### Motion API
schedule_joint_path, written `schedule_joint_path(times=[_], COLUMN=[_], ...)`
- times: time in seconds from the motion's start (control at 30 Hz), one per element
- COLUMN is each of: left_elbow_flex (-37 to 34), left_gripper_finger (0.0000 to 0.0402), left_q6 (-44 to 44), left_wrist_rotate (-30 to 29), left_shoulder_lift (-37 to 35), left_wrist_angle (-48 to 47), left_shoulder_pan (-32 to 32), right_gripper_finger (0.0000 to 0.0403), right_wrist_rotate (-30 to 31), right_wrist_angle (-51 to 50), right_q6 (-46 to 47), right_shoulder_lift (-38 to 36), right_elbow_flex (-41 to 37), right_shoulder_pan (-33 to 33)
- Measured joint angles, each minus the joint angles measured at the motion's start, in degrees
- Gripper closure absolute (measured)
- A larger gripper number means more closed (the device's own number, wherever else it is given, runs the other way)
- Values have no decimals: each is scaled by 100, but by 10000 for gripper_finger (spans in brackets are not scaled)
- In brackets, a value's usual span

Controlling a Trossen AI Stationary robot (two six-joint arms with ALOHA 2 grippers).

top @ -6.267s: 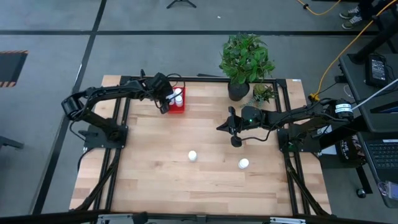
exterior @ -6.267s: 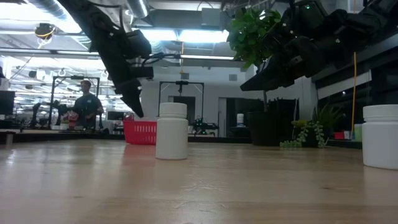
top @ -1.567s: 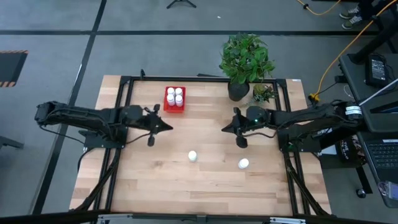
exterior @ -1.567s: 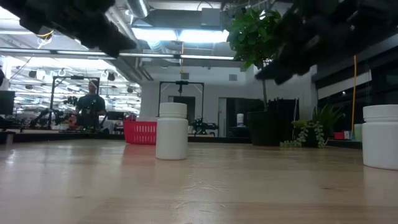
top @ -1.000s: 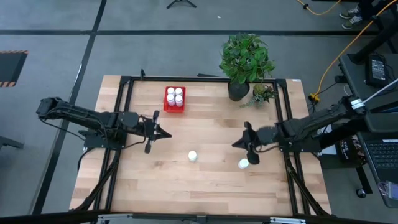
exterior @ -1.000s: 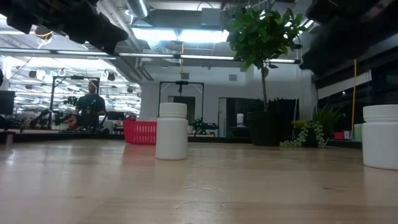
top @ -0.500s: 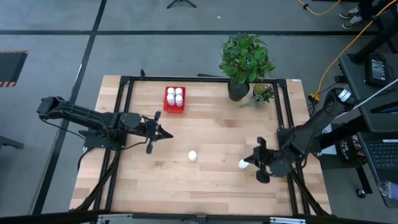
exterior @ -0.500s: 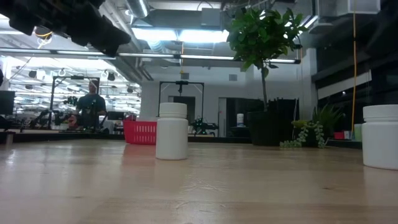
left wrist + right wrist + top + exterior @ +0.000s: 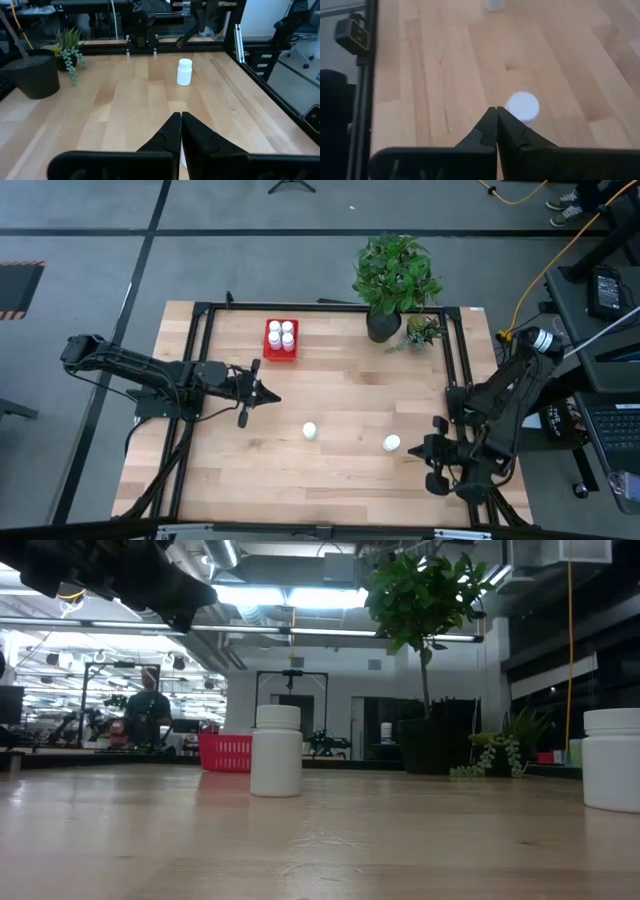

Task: Pick and place pill bottles into a basket
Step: Put the white pill bottle into the red bin

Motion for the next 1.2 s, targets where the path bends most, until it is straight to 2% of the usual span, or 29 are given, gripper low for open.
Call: schedule_joint_path(times=[0.3,0.5,0.73,0.93,1.2], left_elbow_flex=[0,0,0,0,0], left_gripper_finger=[399,394,399,396,397], left_q6=[13,12,13,8,-111], left_wrist_rotate=[0,0,0,0,0], left_shoulder_lift=[10,10,8,8,8], left_wrist_angle=[-41,-42,-68,-66,-66], left_shoulder_pan=[0,0,0,0,0], right_gripper_finger=[397,393,398,385,366], right_wrist_rotate=[43,300,824,821,698], right_wrist_angle=[-61,18,355,587,844], right_q6=[1177,1163,1168,1854,2219], right_shoulder_lift=[434,463,637,1001,1548], right_elbow_flex=[-349,-398,-400,-400,-405], right_shoulder_pan=[207,245,720,873,865])
